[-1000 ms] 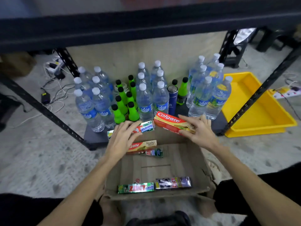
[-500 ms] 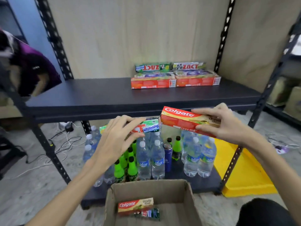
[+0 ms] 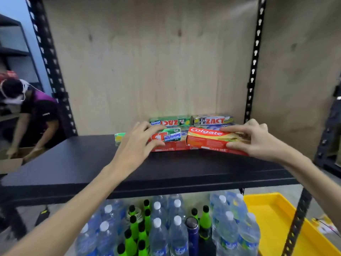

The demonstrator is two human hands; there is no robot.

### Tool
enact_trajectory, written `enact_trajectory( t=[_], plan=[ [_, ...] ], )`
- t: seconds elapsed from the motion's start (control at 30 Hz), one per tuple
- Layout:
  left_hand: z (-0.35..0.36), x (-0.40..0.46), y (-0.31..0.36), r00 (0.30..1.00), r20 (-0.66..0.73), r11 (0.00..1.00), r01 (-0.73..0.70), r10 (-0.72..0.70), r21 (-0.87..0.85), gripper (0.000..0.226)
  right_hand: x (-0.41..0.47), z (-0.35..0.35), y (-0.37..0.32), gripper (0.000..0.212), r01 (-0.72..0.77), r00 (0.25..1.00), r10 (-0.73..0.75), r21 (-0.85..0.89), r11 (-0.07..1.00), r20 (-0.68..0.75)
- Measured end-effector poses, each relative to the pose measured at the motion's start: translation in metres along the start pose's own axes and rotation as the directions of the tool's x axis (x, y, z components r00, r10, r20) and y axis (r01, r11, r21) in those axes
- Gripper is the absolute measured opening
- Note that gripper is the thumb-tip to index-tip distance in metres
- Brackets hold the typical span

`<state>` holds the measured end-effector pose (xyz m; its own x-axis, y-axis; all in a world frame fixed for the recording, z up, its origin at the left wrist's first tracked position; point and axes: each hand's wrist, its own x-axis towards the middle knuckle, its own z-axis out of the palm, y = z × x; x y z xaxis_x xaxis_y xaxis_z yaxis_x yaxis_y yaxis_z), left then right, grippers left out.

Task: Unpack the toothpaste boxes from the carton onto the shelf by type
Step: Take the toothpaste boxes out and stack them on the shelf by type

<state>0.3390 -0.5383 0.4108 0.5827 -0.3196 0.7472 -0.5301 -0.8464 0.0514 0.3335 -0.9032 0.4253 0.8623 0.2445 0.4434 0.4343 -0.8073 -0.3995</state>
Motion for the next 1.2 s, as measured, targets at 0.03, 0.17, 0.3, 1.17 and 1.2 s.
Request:
enact_trajectory(
  t=[0.03,0.17,0.3,1.17,1.2],
  plan=[
    [0.012,0.015,-0.009,1.000,0.018,1.000,0.012,-0.012,0.011,0.044,0.015,0.002,0.006,0.044,0.008,1.000,-0.008,-0.018,1.000,-0.005],
    [0.065,0.063,-0.041,0.995,0.089,0.997,0.030,-0.036,0.070,0.042,0.072,0.010,0.041,0.045,-0.014,1.000,0.012,-0.078,0.997,-0.024],
    [0.104,0.095,-0.056,0.990,0.115,0.996,0.077,-0.081,0.039,0.042,0.127,0.015,0.076,0.046,-0.036,0.999,0.041,-0.123,0.992,0.037],
    [0.148,0.138,-0.074,0.955,0.210,0.945,0.253,-0.209,-0.209,0.049,0.183,0.073,0.122,0.036,-0.001,0.981,-0.046,-0.241,0.971,-0.189],
    [0.148,0.137,-0.074,0.956,0.207,0.947,0.251,-0.210,-0.199,0.049,0.183,0.073,0.122,0.038,-0.003,0.981,-0.046,-0.251,0.968,-0.188]
  ],
)
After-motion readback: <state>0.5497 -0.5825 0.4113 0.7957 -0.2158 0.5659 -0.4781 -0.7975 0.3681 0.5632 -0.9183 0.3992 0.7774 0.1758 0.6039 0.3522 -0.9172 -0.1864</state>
